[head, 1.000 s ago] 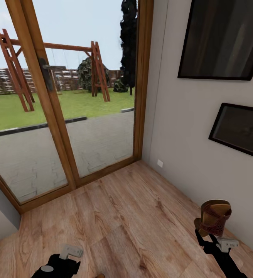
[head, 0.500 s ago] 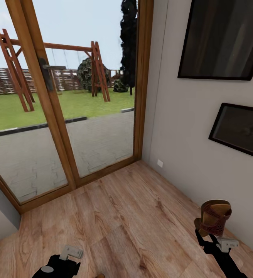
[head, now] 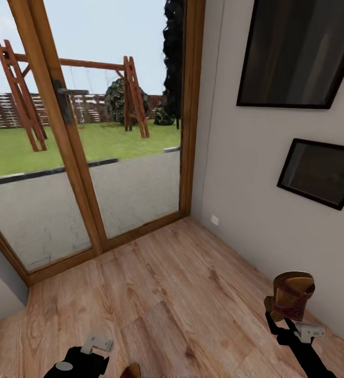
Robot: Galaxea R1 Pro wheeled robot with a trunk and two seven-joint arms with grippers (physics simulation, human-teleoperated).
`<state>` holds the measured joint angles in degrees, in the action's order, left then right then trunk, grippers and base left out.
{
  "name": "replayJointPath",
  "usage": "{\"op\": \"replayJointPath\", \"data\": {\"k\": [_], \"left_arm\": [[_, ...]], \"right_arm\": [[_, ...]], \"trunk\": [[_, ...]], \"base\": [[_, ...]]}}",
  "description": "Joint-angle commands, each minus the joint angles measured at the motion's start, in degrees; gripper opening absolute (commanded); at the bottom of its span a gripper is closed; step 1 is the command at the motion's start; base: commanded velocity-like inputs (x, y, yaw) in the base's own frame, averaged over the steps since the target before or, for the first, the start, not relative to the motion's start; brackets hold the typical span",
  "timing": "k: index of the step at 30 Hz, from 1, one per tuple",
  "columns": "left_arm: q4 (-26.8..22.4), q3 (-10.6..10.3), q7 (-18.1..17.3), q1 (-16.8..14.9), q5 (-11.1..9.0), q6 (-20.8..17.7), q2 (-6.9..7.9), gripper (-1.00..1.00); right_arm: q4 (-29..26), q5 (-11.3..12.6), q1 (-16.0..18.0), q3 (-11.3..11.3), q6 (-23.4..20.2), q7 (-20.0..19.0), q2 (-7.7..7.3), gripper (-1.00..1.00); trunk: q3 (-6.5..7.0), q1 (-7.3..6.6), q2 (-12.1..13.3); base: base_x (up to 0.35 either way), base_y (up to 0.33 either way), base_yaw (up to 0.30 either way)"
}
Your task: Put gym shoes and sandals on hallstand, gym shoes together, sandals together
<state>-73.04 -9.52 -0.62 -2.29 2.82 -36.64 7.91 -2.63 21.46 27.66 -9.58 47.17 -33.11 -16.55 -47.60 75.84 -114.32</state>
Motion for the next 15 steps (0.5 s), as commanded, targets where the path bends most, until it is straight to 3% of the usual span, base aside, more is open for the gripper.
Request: {"op": "replayJointPath", "data": {"k": [1, 8, 15], "left_arm": [[0.0, 0.0, 0.0, 0.0, 0.0, 0.0, 0.00, 1.00], [-0.1, 0.1, 0.0, 0.0, 0.0, 0.0, 0.00, 1.00], [-0.2, 0.2, 0.0, 0.0, 0.0, 0.0, -0.06, 1.00]], "right_arm": [[0.0, 0.1, 0.0, 0.0, -0.1, -0.1, 0.01, -1.00], [0.0, 0.2, 0.0, 0.0, -0.1, -0.1, -0.01, -1.00], [0.0, 0.2, 0.0, 0.0, -0.1, -0.1, -0.02, -1.00]], "trunk": [[0.00, 0.00, 0.0], [0.00, 0.00, 0.0], [0.00, 0.00, 0.0]], "base": [[-0.250, -0.126, 0.000], [-0.092, -0.037, -0.008], [-0.010, -0.004, -0.140]]}}
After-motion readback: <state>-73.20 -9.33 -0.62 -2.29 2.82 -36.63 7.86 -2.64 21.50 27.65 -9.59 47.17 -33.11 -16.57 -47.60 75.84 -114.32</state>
